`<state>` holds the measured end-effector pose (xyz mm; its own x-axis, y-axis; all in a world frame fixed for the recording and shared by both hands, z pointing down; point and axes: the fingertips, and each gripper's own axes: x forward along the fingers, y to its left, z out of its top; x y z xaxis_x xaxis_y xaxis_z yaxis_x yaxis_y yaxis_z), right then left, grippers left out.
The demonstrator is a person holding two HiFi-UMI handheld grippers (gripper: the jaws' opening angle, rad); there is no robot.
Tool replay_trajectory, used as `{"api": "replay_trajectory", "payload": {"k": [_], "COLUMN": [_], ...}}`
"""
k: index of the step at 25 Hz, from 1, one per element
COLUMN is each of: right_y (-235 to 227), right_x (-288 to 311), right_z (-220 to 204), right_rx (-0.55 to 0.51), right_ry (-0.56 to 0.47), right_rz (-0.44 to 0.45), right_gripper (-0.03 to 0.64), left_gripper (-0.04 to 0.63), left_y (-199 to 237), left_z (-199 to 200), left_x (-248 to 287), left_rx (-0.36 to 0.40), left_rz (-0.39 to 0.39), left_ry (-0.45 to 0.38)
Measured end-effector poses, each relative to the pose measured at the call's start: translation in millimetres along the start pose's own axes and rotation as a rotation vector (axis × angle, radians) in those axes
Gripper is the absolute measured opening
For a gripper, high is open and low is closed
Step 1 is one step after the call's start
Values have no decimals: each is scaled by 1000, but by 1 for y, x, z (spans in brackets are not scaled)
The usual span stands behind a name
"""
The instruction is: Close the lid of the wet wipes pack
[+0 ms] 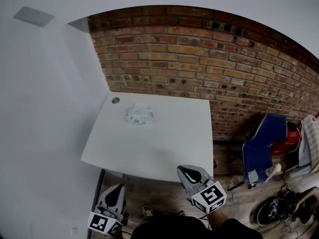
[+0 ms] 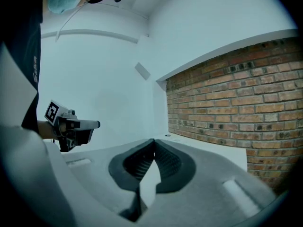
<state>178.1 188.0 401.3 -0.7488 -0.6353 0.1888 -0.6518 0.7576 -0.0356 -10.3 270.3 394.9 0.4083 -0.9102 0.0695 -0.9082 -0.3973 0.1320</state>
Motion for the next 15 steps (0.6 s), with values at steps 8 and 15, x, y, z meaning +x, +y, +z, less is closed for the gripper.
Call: {"api": "replay_trajectory", "payload": {"k": [8, 15], "right_y": [31, 53], "right_x": [52, 79], "right_z": [10, 14], "right_rx": [0, -1], "right_ry": [-11, 2], "right_rz": [-83, -121], "right_gripper": [-2, -2], "left_gripper": [-2, -2], "left_y": [74, 117], "left_z": [6, 6], "left_x": [-20, -31], "left_rx": [10, 0], "left_rz": [-48, -70], "left_ry": [8, 24]}}
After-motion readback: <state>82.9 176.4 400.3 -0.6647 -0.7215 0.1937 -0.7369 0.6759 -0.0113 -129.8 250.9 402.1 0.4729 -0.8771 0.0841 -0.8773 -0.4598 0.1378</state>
